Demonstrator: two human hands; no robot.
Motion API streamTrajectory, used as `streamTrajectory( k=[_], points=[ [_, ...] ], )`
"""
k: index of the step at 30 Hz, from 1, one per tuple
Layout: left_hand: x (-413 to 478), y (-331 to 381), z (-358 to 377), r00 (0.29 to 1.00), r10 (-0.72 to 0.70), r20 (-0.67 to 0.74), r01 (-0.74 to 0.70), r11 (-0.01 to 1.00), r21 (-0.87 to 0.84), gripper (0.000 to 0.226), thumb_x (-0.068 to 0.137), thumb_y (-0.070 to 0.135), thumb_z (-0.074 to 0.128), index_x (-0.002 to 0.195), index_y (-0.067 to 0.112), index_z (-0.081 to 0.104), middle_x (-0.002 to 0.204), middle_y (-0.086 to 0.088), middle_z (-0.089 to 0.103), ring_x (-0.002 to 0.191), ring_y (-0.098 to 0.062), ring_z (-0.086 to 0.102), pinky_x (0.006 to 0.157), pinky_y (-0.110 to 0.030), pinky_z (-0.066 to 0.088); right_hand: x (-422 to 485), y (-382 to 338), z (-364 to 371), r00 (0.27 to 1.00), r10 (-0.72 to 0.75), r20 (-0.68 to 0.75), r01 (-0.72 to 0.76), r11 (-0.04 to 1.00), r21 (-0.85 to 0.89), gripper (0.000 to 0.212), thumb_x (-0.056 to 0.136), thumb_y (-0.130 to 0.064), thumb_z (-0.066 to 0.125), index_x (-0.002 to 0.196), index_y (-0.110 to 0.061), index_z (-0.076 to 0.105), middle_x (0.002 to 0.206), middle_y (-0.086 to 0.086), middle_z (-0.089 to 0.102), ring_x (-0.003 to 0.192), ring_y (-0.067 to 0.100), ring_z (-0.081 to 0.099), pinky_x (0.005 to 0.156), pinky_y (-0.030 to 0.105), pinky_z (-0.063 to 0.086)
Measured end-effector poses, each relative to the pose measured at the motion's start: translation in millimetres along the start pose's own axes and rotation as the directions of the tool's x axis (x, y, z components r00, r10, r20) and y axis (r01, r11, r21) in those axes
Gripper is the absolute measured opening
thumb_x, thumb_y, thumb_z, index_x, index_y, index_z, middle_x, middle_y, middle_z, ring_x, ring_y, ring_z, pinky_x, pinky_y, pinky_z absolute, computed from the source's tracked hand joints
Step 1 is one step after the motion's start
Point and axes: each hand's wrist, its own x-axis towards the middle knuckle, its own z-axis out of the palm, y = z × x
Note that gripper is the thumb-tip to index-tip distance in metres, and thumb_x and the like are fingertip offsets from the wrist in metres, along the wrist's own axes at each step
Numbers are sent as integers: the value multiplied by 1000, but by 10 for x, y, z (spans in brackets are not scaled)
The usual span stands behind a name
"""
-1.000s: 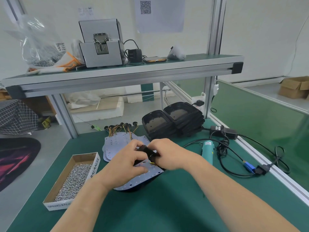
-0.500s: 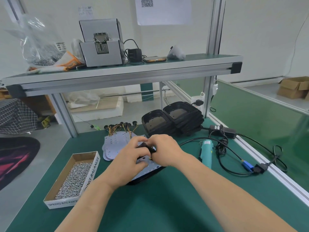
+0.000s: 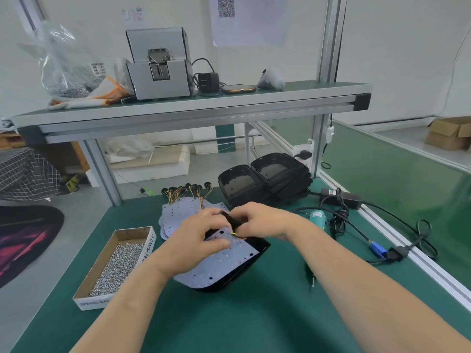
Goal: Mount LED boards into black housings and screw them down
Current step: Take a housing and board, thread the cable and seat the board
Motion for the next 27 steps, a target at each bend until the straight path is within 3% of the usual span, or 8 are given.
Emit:
streamTrajectory(
  k=[3, 6, 9, 12, 15, 18, 23, 27],
  points=[
    [21, 75, -35, 999, -31, 41, 39, 975, -219, 18, 84, 28, 76, 95, 16, 70, 111, -2, 60, 112, -21, 56, 102, -44, 43, -63, 61, -86, 980, -27, 196, -40, 943, 329, 18, 99, -5, 55, 99, -16, 69, 85, -9, 68, 79, 6, 62, 76, 20, 49],
    [34, 96, -27, 996, -35, 87, 66, 920, -385, 24, 80, 34, 73, 91, 13, 69, 101, -5, 58, 99, -21, 59, 93, -40, 46, -102, 151, -122, 941, -47, 335, -142, 845, 516, 30, 96, -24, 62, 119, -5, 64, 102, 1, 74, 90, 14, 70, 92, 35, 55],
    [-24, 5, -91, 989, -113, 99, 151, 776, -612, 17, 79, 27, 77, 85, 16, 65, 92, -6, 62, 85, -19, 62, 78, -31, 51, -162, 272, -161, 922, -130, 365, -176, 699, 693, 75, 90, -57, 55, 134, 4, 53, 119, 12, 68, 104, 21, 67, 96, 37, 52],
    [-116, -136, -111, 973, -218, 72, 189, 578, -794, 18, 76, 19, 82, 84, 17, 66, 88, -8, 67, 78, -21, 65, 70, -30, 54, -176, 272, -155, 936, -172, 308, -137, 625, 768, 64, 104, -42, 37, 138, 11, 47, 116, 12, 70, 99, 18, 69, 90, 30, 55],
    [-150, -230, -18, 954, -299, 21, 137, 373, -918, 20, 77, 7, 76, 94, 17, 69, 98, -11, 71, 82, -23, 71, 69, -33, 59, -115, 246, 3, 962, -211, 175, -8, 618, 786, 38, 90, -3, 53, 123, 14, 53, 91, 8, 70, 72, 12, 64, 68, 23, 48],
    [-149, -288, 52, 936, -352, -18, 71, 239, -969, 22, 79, 4, 68, 95, 21, 67, 102, -12, 71, 82, -25, 72, 69, -37, 61, -130, 184, 126, 968, -241, 70, 114, 673, 731, 17, 88, -2, 53, 96, -8, 66, 72, -3, 63, 57, 4, 51, 55, 16, 35],
    [-129, -313, 108, 909, -410, -69, 18, 206, -978, 22, 82, 6, 65, 94, 24, 68, 106, -11, 71, 80, -26, 72, 67, -38, 62, -74, 135, 273, 986, -127, -112, 168, 810, 561, 16, 81, -18, 57, 75, -21, 70, 62, 3, 43, 50, 9, 31, 50, 21, 22],
    [-104, -283, 161, 864, -479, -156, -19, 279, -960, 15, 81, 19, 68, 94, 26, 69, 103, -9, 68, 81, -23, 69, 67, -36, 60, -13, 99, 339, 976, -32, -214, 118, 908, 403, 24, 99, -11, 48, 103, -12, 72, 78, -7, 64, 70, 12, 45, 63, 28, 38]
  ],
)
